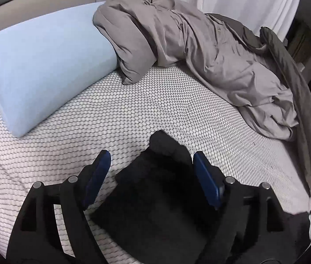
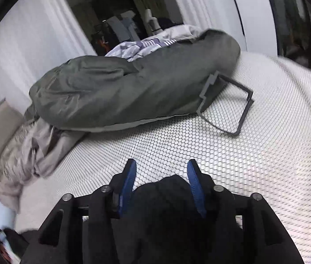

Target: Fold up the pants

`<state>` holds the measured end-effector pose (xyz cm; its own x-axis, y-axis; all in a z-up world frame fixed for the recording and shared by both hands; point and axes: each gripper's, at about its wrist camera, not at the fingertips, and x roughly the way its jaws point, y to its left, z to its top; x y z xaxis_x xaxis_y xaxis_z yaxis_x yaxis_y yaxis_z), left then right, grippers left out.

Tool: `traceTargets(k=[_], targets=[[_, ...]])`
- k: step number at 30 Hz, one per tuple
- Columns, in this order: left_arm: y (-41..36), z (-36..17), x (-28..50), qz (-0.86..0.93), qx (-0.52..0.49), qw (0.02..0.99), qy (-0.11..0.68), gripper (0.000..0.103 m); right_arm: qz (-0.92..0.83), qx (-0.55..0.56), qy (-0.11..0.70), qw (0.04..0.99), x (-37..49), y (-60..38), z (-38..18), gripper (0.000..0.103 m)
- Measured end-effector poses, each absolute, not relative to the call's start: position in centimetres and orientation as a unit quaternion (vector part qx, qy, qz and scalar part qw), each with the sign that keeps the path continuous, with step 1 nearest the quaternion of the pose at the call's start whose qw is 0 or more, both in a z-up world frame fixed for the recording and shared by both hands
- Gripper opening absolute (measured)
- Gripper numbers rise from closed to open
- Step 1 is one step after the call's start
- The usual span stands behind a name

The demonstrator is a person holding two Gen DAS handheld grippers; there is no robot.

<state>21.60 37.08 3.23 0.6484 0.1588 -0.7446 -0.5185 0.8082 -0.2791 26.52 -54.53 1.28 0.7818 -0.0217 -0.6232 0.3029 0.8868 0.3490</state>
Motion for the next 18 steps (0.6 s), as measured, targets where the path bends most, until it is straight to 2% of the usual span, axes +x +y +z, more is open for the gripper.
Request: traceTargets(k=[9,15,17,18], targets=[[31.2,2.6,13.5,0.104,-0.205,0.904,0.360,0.075,-0.015,0.169,0.316,0.934,16.3,-49.9,0.0,0.074],[22.7,0.9,17.4,-0.063,-0.200,0.870,0.447,0.075,0.009,0.165,0.334,0.928,14.0,-47.4,-0.9,0.074],[20.5,-0.8,20.5,-0.063,-0.198,0.854,0.477,0.074,0.014,0.172,0.334,0.927,13.5,-47.0,-1.1,0.074],[20.3,-1.3,22.2,-0.041,-0.205,0.859,0.467,0.074,0.010,0.177,0.334,0.926,13.3,-46.9,-1.3,0.074]])
